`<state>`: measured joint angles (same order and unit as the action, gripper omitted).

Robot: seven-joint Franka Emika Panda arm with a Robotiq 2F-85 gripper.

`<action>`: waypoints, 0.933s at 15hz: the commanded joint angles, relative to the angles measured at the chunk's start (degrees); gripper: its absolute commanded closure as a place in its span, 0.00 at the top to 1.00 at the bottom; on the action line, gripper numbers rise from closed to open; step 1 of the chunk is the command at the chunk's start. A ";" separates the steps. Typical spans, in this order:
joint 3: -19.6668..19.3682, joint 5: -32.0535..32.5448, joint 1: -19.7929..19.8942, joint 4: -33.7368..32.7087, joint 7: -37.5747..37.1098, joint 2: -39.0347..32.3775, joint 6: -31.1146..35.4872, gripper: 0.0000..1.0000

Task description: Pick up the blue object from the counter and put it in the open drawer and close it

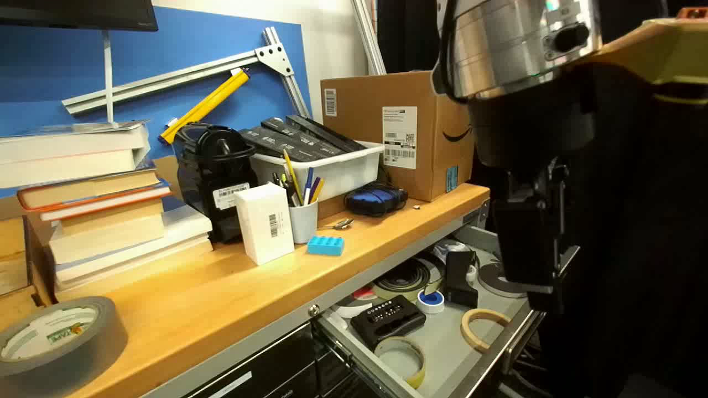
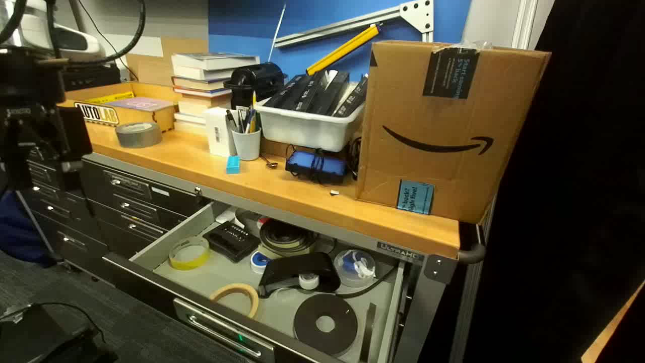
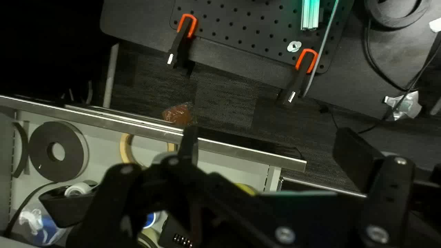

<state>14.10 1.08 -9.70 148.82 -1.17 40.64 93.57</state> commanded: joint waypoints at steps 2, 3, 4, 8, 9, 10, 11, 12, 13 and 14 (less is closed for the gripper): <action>-0.90 0.49 -1.08 -0.37 -0.59 -0.14 -0.13 1.00; -0.90 0.49 -1.08 -0.45 -0.59 -0.10 -0.13 1.00; -0.90 0.49 -1.08 -0.50 -0.59 -0.10 -0.13 1.00; -0.47 0.86 -0.74 -1.84 -1.03 -2.25 1.02 1.00; -0.09 0.85 -0.46 -2.87 -1.72 -4.10 2.16 1.00; 0.13 0.76 -0.17 -3.98 -2.38 -6.14 4.90 1.00; 0.42 0.78 0.34 -4.91 -3.72 -8.41 9.11 1.00; 0.65 1.04 0.61 -5.98 -4.77 -10.49 12.78 1.00; 0.90 1.26 0.88 -7.64 -6.04 -13.31 16.22 1.00; 1.27 1.81 1.25 -9.06 -7.78 -15.94 19.98 1.00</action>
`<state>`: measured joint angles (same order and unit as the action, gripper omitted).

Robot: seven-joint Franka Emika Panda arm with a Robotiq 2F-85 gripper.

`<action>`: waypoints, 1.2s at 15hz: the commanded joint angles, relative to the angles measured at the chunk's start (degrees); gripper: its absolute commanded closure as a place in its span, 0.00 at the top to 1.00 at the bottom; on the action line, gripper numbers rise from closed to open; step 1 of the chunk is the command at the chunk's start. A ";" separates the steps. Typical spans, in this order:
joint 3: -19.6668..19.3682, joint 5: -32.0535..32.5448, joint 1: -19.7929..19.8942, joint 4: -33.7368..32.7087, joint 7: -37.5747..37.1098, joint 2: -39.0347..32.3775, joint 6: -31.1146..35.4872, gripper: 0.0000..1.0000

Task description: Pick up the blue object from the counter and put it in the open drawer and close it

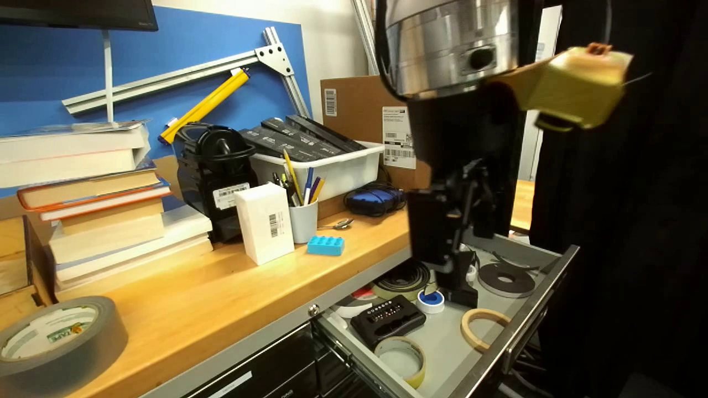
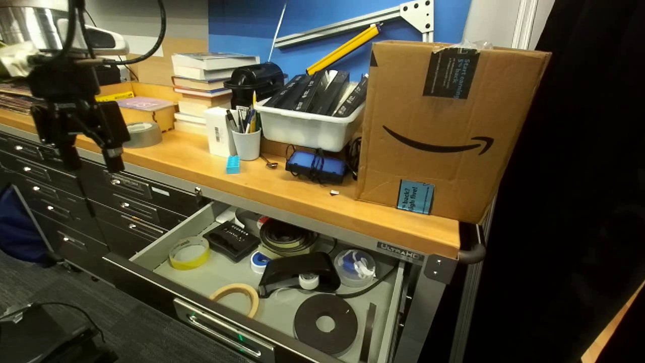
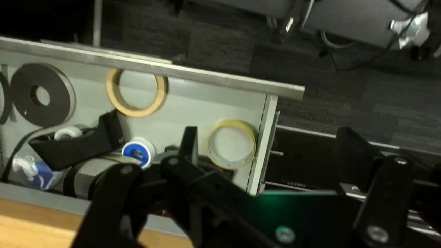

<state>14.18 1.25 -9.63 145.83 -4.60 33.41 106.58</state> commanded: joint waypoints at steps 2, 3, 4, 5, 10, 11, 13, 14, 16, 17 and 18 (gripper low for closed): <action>2.13 3.98 2.17 -9.40 -8.65 -14.00 12.69 1.00; 2.19 5.28 2.62 -11.59 -10.04 -17.13 14.40 1.00; 2.21 6.93 3.17 -13.38 -11.90 -19.58 15.88 1.00; 1.75 8.36 3.47 -15.67 -12.40 -22.27 16.05 1.00; -2.02 10.10 3.64 -25.77 -10.24 -34.03 15.12 1.00; -2.78 9.87 3.47 -27.42 -9.78 -36.15 15.45 1.00; -4.04 8.56 3.07 -29.32 -8.15 -38.72 16.42 1.00; -4.58 8.90 3.05 -29.45 -7.77 -39.58 17.43 1.00; -5.40 8.76 2.97 -30.99 -6.62 -41.88 17.86 1.00; -5.74 8.35 3.07 -31.73 -5.56 -43.06 18.30 1.00; -6.00 7.98 3.12 -32.35 -4.65 -43.97 18.40 1.00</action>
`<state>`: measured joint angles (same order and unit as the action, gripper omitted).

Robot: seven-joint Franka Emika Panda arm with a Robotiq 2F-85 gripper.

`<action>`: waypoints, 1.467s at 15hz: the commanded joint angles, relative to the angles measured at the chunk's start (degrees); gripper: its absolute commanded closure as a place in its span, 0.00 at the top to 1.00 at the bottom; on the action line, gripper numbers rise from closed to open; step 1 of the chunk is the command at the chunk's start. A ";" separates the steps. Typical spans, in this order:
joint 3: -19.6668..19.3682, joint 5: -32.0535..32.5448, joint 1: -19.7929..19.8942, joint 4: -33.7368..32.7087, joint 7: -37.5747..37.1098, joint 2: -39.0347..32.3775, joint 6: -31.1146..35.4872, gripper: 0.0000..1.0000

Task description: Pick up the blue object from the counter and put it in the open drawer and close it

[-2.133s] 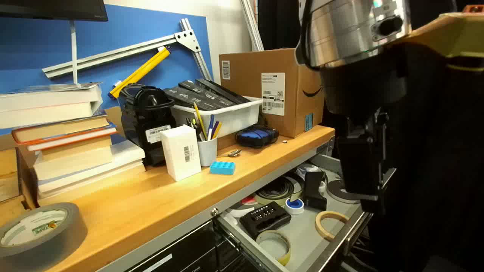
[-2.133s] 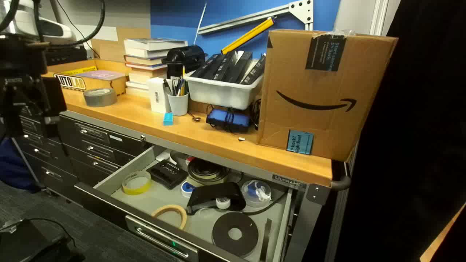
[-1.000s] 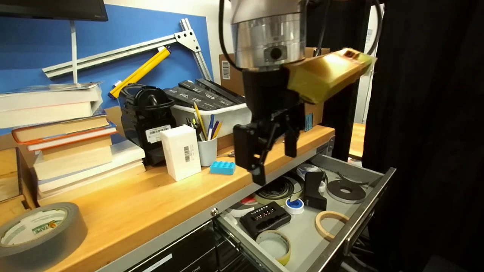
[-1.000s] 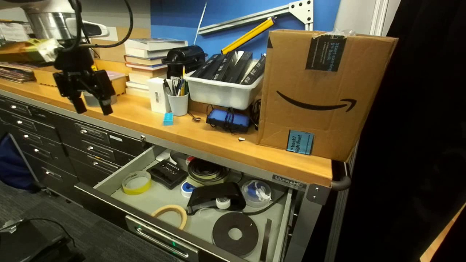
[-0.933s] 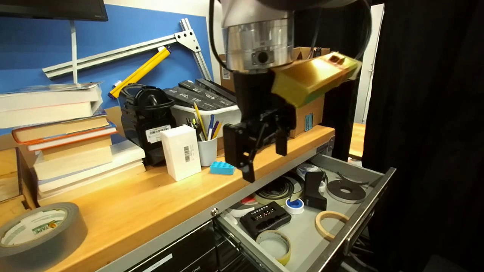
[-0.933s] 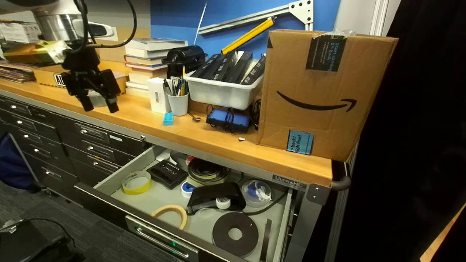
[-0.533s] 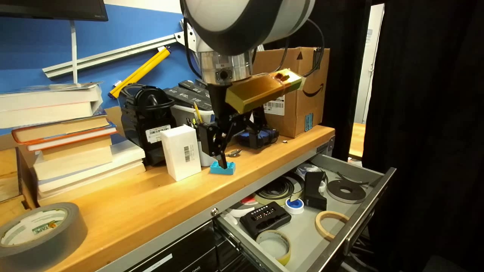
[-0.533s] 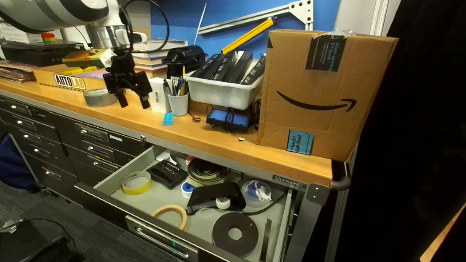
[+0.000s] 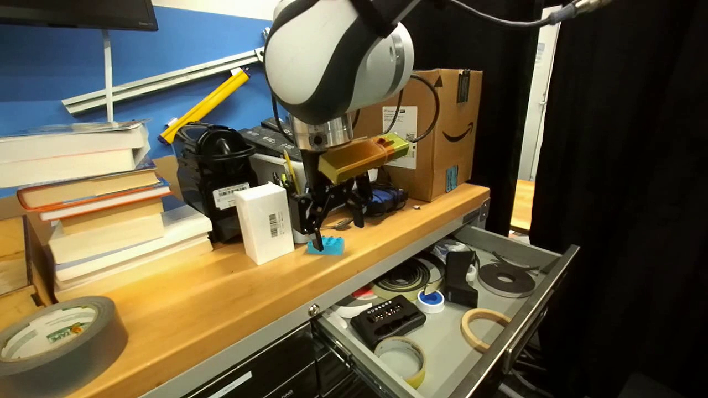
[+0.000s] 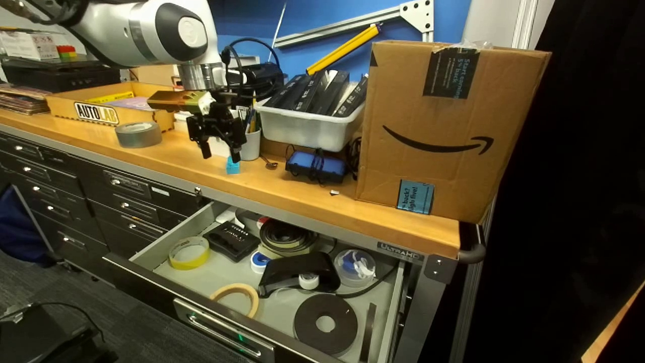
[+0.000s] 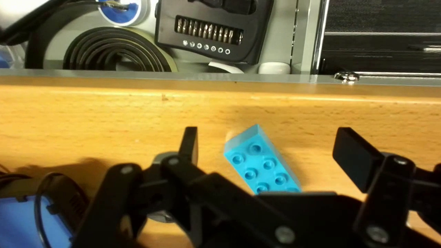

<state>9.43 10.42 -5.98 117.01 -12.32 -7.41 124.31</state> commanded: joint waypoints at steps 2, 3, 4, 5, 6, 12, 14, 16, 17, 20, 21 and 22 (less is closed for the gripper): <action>-1.74 -1.57 -0.55 -4.96 4.25 -5.10 0.63 1.00; -1.98 -1.73 -0.58 -5.43 4.23 -5.88 1.18 1.00; -2.18 -2.15 -0.55 -6.00 4.16 -6.69 1.73 1.00; -2.36 -2.28 -0.58 -6.51 4.03 -7.39 2.14 1.00; -2.50 -2.34 -0.62 -6.92 3.99 -7.87 2.30 0.75; -2.17 -6.30 -0.15 -6.76 7.03 -7.42 1.06 0.33; -1.91 -8.95 0.17 -4.33 9.24 -5.49 0.53 0.20; -1.62 -11.78 0.71 0.13 11.92 -1.94 0.05 0.14; -1.83 -12.06 0.59 3.27 11.94 0.55 -0.27 0.14; -3.26 -9.73 0.14 12.98 5.98 8.19 0.14 0.13; -3.86 -8.04 0.25 16.02 2.28 10.30 0.66 0.13; -4.27 -7.57 0.72 18.57 -0.19 11.82 0.37 0.13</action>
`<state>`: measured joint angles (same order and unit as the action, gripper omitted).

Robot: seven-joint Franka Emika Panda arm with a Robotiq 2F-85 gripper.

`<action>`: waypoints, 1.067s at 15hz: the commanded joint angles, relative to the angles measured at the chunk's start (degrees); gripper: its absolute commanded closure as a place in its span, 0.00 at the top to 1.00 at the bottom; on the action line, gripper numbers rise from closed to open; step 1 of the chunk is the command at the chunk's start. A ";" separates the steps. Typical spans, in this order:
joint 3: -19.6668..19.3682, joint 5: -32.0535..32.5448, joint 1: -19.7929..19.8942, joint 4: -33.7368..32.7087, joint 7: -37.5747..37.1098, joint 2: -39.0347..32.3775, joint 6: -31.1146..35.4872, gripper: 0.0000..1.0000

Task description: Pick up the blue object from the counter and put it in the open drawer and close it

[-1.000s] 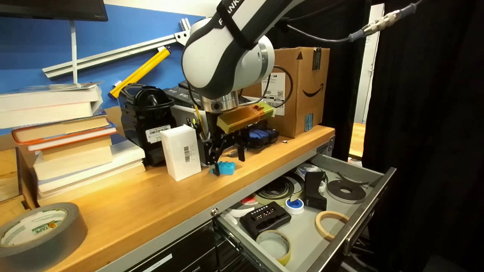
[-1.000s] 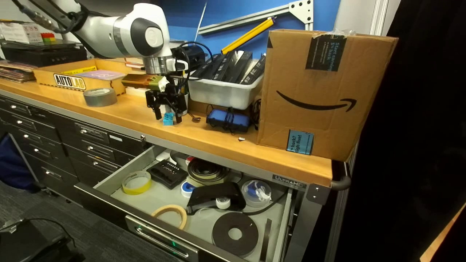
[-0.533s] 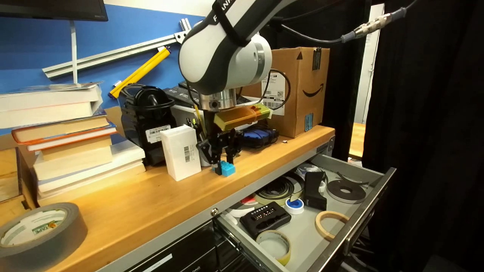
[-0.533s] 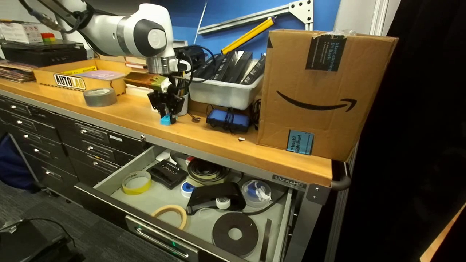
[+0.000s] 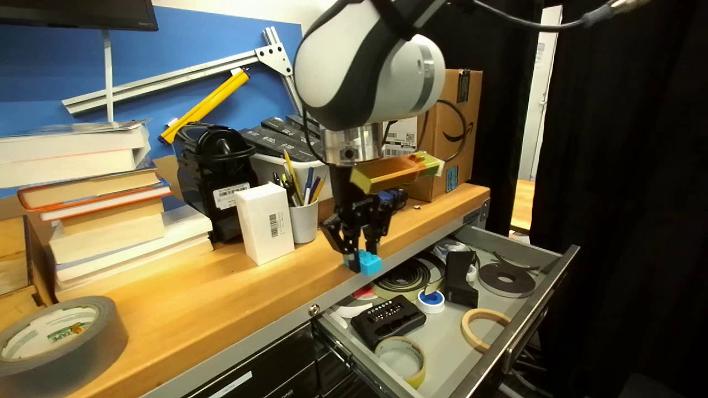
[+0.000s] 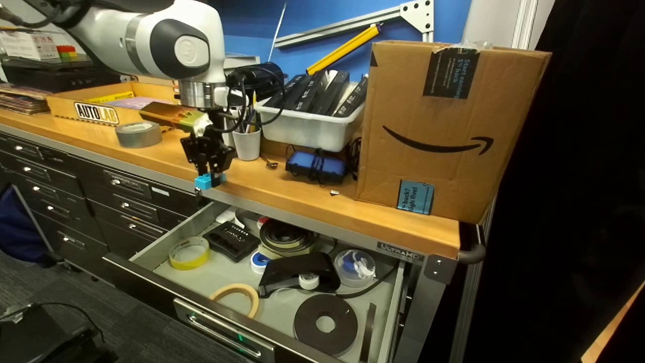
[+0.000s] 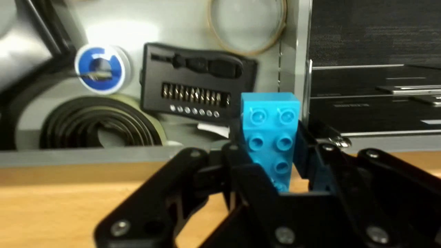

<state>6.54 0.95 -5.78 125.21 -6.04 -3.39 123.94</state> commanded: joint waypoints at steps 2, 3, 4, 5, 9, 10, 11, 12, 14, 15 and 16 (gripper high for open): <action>-2.10 2.45 1.44 15.20 -11.10 9.78 1.95 0.13; -2.37 2.26 1.94 16.60 -12.38 9.82 2.43 0.14; -2.58 1.96 2.37 17.58 -13.35 9.54 2.92 0.15; -2.74 2.24 2.80 18.37 -14.64 9.55 2.88 0.61; -3.78 1.43 4.30 22.51 -14.73 12.86 2.43 0.84; -4.29 0.83 4.74 23.76 -13.11 13.99 1.79 0.92; -4.86 0.24 5.07 25.01 -10.71 14.81 0.55 1.00; -5.37 -0.14 5.27 25.86 -7.78 15.37 -1.47 1.00; -6.51 -0.36 5.89 27.45 -2.96 15.62 -5.35 1.00; -7.01 0.01 6.16 27.90 -0.59 15.41 -7.87 1.00; -7.28 0.91 6.36 27.84 1.30 14.37 -10.87 1.00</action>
<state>0.30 1.67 -0.22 151.18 -10.97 9.70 118.81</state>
